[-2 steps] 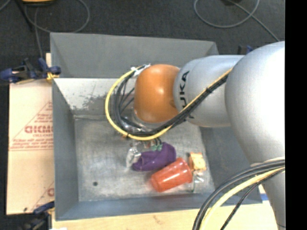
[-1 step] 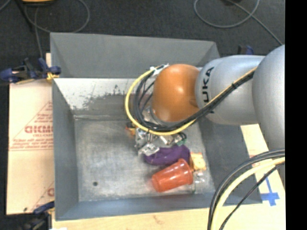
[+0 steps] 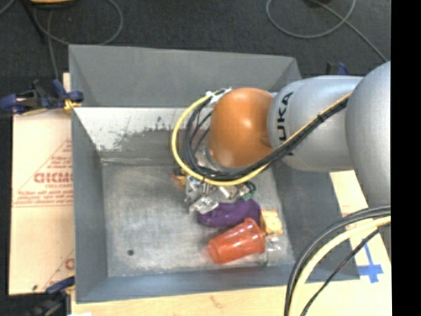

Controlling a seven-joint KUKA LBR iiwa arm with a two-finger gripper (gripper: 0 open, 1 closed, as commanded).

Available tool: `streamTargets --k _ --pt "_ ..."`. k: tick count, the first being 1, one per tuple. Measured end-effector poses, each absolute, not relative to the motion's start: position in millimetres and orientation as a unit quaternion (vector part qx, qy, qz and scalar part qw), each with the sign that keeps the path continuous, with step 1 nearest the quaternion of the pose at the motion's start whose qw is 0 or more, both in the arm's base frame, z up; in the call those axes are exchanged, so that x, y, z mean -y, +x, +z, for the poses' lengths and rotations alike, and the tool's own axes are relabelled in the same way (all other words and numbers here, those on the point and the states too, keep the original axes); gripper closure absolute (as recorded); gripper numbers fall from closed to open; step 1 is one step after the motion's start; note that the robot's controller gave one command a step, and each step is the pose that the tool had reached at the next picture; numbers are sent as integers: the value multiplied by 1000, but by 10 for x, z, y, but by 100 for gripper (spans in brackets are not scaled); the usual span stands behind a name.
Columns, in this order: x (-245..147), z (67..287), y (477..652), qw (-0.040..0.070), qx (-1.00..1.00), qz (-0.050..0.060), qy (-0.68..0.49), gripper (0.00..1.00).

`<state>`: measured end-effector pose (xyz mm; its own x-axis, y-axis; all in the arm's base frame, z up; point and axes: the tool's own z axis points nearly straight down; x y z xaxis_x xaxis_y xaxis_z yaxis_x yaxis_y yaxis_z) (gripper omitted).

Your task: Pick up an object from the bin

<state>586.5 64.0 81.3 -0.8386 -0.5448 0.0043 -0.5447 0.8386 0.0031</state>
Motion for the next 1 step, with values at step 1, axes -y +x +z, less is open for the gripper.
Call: streamTargets --k 1 --pt "-625 1355 5774 -3 966 -1 260 0"
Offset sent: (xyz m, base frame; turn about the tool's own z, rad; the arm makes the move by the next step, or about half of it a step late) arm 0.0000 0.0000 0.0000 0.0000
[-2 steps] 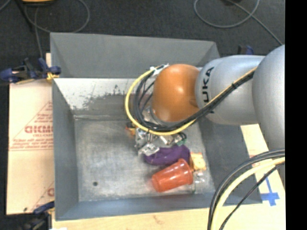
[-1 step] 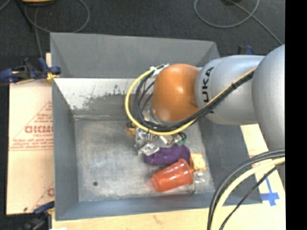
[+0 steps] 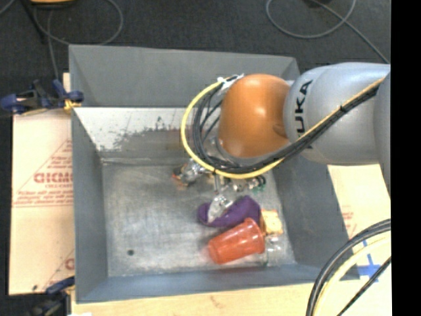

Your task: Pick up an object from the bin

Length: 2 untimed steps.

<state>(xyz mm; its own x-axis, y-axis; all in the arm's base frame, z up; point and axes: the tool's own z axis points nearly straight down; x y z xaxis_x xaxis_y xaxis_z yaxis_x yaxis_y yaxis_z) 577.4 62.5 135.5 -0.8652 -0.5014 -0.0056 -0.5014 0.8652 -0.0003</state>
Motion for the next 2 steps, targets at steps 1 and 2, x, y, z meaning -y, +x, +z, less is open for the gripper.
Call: streamTargets --k 1,2 --pt "-623 1349 5769 2 -966 1 -259 0" --pt "-118 817 6048 1 -927 -4 -375 100"
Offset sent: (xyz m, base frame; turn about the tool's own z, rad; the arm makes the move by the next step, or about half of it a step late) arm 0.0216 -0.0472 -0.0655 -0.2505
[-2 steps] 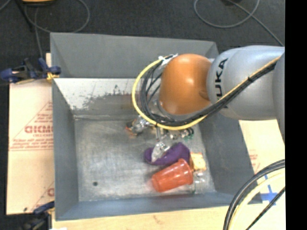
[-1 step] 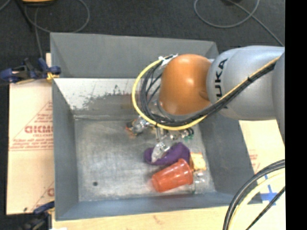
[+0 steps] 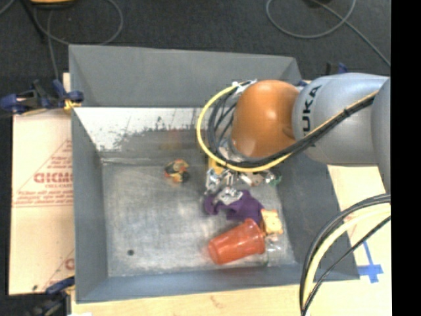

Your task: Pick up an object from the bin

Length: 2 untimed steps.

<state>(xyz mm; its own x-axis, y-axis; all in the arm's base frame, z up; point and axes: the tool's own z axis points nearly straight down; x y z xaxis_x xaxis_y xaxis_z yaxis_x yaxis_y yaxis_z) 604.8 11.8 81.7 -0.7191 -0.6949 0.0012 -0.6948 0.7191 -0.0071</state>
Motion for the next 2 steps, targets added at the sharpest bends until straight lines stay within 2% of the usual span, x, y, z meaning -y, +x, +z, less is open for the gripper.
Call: streamTargets --k 1,2 --pt "-119 817 6049 1 -927 -3 -374 100" --pt "-208 2667 5986 1 -921 0 -390 100"
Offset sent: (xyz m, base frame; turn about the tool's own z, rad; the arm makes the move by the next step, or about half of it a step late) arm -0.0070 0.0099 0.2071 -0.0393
